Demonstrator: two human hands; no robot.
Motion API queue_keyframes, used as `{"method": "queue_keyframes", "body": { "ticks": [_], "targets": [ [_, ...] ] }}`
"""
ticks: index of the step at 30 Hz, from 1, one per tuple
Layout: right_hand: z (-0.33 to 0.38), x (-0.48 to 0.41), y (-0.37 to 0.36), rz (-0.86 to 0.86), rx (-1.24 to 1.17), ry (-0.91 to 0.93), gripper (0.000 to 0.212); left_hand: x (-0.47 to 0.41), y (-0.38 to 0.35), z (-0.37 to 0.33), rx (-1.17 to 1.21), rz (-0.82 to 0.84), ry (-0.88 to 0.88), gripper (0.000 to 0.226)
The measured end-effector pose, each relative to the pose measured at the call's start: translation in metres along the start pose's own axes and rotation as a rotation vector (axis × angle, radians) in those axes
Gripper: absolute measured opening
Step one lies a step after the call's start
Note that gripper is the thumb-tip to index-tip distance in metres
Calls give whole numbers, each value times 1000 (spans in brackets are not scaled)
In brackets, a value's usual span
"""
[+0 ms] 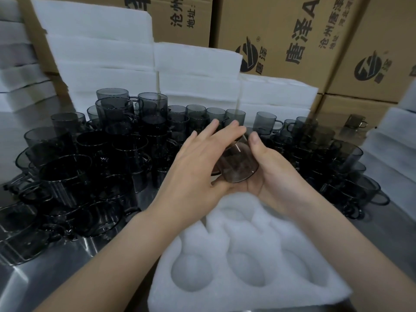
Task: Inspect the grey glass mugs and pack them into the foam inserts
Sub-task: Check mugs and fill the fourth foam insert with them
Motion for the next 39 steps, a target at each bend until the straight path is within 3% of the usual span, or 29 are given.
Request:
{"method": "queue_keyframes", "body": {
  "ticks": [6,15,23,26,29,32,39],
  "targets": [
    [1,1,9,-113,70,50,50,2,-3,0,88,55,62,91],
    [3,-1,19,-184,28,47,35,3,-17,-7,84,190,-82,78],
    [-3,0,2,40,-40,-87,31,3,-14,-18,135,134,-193,61],
    [0,3,1,68,-49,-80,33,3,-14,-15,54,122,-174,69],
    [1,3,7,-13,4,-40,35,3,-15,-10,-3,151,-116,82],
    [3,3,10,-73,4,0,18,2,-16,-3,-4,167,-36,96],
    [8,2,12,-121,92,84,20,3,-12,5,41,104,28,90]
  ]
}}
Point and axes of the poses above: each hand's wrist, its own x-axis away from the middle knuckle, its own y-axis out of the back of the hand, z = x × y, the point moved 9 cm from there along -x, towards the middle knuckle, and after that the axes turned 4 degrees about -z, right-handed, at the moved point
